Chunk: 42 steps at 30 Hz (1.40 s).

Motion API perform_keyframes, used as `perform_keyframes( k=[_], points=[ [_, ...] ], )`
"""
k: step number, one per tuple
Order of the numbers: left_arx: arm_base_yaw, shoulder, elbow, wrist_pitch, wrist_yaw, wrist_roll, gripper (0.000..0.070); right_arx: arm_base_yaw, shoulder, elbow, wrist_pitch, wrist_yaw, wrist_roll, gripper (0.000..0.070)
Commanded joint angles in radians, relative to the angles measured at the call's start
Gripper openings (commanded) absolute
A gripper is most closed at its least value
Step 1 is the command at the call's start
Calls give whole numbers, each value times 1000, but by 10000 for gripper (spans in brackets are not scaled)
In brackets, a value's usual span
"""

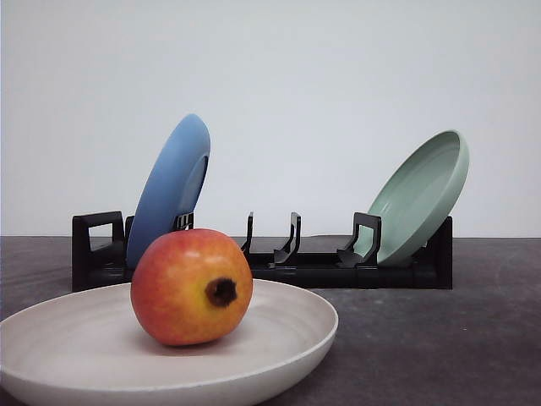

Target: Place pomegranate in white plate

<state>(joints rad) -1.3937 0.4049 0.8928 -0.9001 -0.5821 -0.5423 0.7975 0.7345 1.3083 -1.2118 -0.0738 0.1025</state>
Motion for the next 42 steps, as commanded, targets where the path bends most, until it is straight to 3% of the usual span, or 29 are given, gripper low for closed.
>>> perform_keyframes(
  k=[1,4,8,15,16,17,18,19,20,21,23,42],
  points=[
    [-14,4,10,9,-37,11,586,9,-82,-72,74,5,52,700],
    [-14,4,10,9,-70,11,586,9,-238,-223,214,28,101,700],
    [-14,4,10,9,-78,11,586,9,-386,-394,365,62,103,700],
    [-14,4,10,10,-85,11,583,9,-434,-498,425,68,103,700],
    [-14,4,10,10,-85,12,562,9,-433,-499,426,68,102,700],
    [-14,4,10,10,-84,18,434,9,-433,-499,426,71,101,695],
    [-14,4,10,9,-84,32,244,9,-433,-499,424,78,103,598],
    [-14,4,10,7,-85,49,1,9,-433,-499,419,77,109,342],
    [-14,4,10,7,-92,59,26,9,-433,-499,417,77,89,3],
    [-14,5,10,7,-99,62,0,10,-433,-499,417,85,65,46],
    [-14,6,10,8,-124,58,0,10,-433,-499,417,119,70,0],
    [-14,6,10,6,-136,59,0,10,-434,-499,419,127,69,0]
  ],
)
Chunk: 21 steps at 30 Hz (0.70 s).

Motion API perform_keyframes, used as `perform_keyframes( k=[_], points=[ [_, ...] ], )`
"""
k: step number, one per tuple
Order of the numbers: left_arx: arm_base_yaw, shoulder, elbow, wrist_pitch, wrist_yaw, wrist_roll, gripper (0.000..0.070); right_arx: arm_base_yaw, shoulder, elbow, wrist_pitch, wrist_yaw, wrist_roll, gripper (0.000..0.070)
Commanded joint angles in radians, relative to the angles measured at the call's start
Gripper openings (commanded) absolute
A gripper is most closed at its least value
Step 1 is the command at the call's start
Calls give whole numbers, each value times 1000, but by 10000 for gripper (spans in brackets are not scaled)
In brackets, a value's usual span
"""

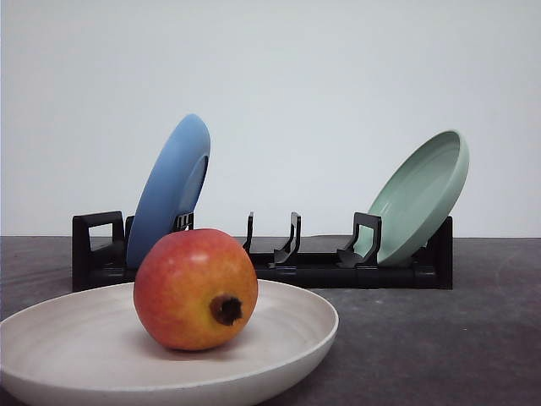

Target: Place pomegranate in white plate

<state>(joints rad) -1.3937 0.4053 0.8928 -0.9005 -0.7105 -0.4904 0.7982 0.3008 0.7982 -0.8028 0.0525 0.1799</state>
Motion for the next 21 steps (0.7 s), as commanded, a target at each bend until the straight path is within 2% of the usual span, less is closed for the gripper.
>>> perform_keyframes(
  k=[1,4,7,10,13,16,18,21],
  points=[
    [-14,5,9,8,-8,7,0,9,0,11,10,1,-8,0],
    [-6,-22,-7,14,-9,8,0,9,0,11,10,1,-8,0],
    [58,-39,-25,17,-2,7,0,9,0,11,10,1,-8,0],
    [192,-62,-70,28,0,10,0,9,0,11,10,1,-8,0],
    [368,-104,-146,57,0,56,0,9,0,11,10,1,-8,0],
    [547,-173,-265,136,27,161,0,9,0,11,10,1,-8,0],
    [657,-222,-354,251,78,265,0,9,0,11,10,1,-8,0],
    [834,-290,-482,410,242,456,0,9,-1,11,10,1,-8,0]
  ],
)
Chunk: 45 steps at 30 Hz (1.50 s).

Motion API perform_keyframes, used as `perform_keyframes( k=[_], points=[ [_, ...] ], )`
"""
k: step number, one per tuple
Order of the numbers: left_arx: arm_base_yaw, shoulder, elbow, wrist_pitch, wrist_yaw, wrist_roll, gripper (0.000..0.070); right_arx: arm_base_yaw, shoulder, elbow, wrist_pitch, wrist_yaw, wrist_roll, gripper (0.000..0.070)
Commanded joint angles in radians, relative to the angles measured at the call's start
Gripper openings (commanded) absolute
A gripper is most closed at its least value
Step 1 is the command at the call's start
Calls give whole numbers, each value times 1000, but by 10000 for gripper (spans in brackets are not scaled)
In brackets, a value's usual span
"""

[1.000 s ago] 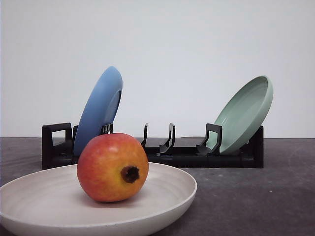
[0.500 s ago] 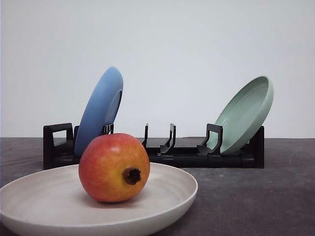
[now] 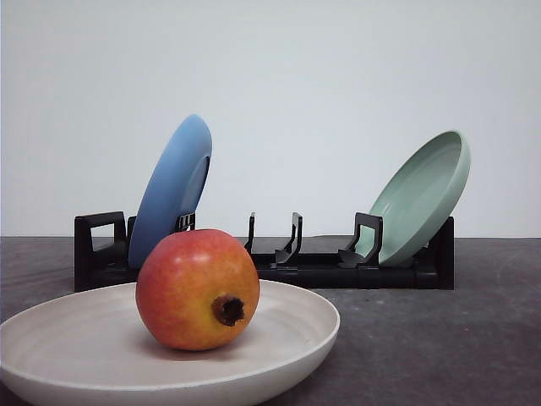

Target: Place pomegranate in white plate

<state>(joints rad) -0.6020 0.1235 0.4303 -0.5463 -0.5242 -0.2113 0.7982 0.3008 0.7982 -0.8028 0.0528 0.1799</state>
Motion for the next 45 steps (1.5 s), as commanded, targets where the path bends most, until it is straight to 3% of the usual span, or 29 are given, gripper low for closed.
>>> perform_keyframes(
  k=[1,3,6,11,16,22,37,45],
  points=[
    [95,-24,-53,88,113,219,0,9,-1,11,10,0,-8,0],
    [201,-51,-118,139,214,273,0,9,-1,11,10,0,-8,0],
    [331,-88,-205,181,294,286,0,9,-1,11,10,0,-8,0],
    [478,-121,-295,190,352,286,0,9,-2,11,10,0,-8,0],
    [567,-121,-333,228,372,285,0,9,-2,11,10,0,-8,0],
    [608,-121,-419,406,415,280,0,9,-2,11,10,0,-8,0],
    [610,-121,-419,355,543,278,0,9,-2,11,10,0,-8,0],
    [610,-121,-419,359,544,271,0,9,-2,11,10,0,-8,0]
  ],
)
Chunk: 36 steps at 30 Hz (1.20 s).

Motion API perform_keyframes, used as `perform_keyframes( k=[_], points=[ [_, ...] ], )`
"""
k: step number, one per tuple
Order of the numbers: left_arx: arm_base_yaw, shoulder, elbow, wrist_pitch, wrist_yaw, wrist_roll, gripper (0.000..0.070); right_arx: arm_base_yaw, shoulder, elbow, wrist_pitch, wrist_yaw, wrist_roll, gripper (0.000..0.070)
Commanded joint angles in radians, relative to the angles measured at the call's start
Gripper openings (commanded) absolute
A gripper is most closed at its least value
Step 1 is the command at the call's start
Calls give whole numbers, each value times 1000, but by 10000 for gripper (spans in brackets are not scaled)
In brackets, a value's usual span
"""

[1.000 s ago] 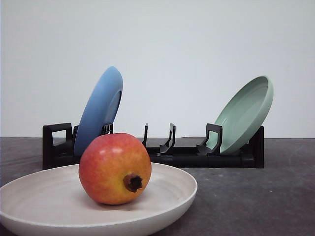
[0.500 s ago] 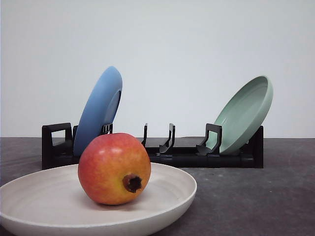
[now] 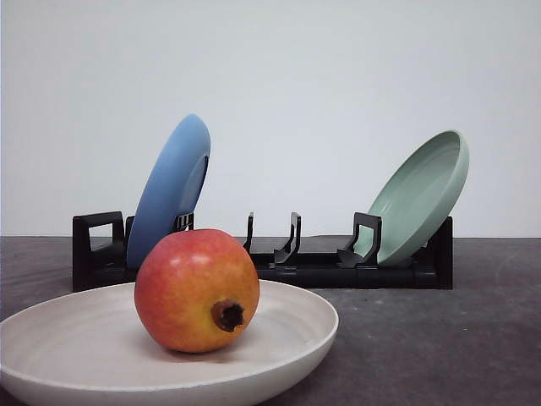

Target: Place pomegranate in white plate

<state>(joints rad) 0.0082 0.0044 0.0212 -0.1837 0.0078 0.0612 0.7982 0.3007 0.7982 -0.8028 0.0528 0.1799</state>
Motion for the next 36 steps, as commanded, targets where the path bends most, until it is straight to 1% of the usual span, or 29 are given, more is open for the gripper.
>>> perform_keyframes(
  k=[1,16,17,20,22,24,26,27,29,32,36],
  points=[
    [0,-2,-10,-3,12,-1,0,9,-2,11,10,0,-8,0],
    [0,-2,-10,-3,12,-1,0,9,-2,11,10,0,-8,0],
    [0,-2,-10,-3,12,-1,0,9,-2,11,9,1,-11,0],
    [0,-2,-10,-3,12,-1,0,9,-5,11,-8,1,-54,0],
    [0,-2,-10,-3,12,-1,0,-11,-21,6,-4,3,-54,0],
    [0,-2,-10,-3,12,-1,0,-66,-30,5,-5,-22,-55,0],
    [0,-2,-10,-3,11,-1,0,-153,-32,-7,4,-34,-70,0],
    [0,-2,-10,-4,11,-1,0,-205,-37,-21,14,-32,-85,0],
    [0,-2,-10,-4,12,-1,0,-316,-55,-72,52,-25,-139,0],
    [0,-2,-10,-4,11,-1,0,-475,-105,-199,160,-27,-217,0],
    [0,-2,-10,-4,11,-1,0,-645,-185,-401,353,-26,-248,0]
  ],
)
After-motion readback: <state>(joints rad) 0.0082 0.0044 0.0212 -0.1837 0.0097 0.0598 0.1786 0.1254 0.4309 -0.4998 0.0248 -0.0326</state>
